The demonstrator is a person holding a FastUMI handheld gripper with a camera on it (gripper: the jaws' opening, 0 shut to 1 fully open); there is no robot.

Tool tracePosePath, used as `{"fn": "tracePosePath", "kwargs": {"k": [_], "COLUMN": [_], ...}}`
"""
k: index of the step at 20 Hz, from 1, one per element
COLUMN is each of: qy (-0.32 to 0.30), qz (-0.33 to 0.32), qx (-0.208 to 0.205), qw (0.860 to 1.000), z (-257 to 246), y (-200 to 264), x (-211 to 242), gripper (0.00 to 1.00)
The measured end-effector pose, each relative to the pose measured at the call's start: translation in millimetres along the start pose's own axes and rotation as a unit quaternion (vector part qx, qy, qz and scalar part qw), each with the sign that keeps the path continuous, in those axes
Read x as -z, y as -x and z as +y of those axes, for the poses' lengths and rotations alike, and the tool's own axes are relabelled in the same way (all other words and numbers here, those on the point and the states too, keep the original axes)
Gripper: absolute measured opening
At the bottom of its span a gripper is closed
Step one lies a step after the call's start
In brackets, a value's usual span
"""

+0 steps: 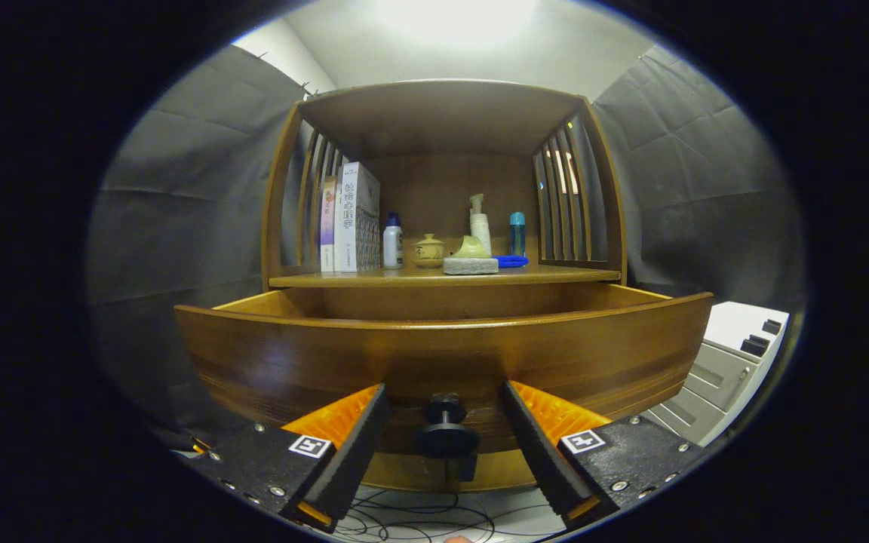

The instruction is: Pull open the drawer, take out the items inside it, and place them on the countertop above the cabinet.

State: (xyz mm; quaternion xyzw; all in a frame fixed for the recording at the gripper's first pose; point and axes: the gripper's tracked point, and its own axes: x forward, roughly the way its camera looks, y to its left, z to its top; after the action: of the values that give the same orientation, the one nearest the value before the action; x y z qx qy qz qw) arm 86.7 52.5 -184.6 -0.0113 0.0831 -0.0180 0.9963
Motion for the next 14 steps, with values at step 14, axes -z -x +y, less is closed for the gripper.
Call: {"fn": "tracePosePath", "kwargs": {"k": [14], "qy": [-0.01], "qz": [-0.001], "qx": [0.006], "qw": [1.0], "z": [3], "y": [-85], "x": [-16], "gripper": [0.95]}}
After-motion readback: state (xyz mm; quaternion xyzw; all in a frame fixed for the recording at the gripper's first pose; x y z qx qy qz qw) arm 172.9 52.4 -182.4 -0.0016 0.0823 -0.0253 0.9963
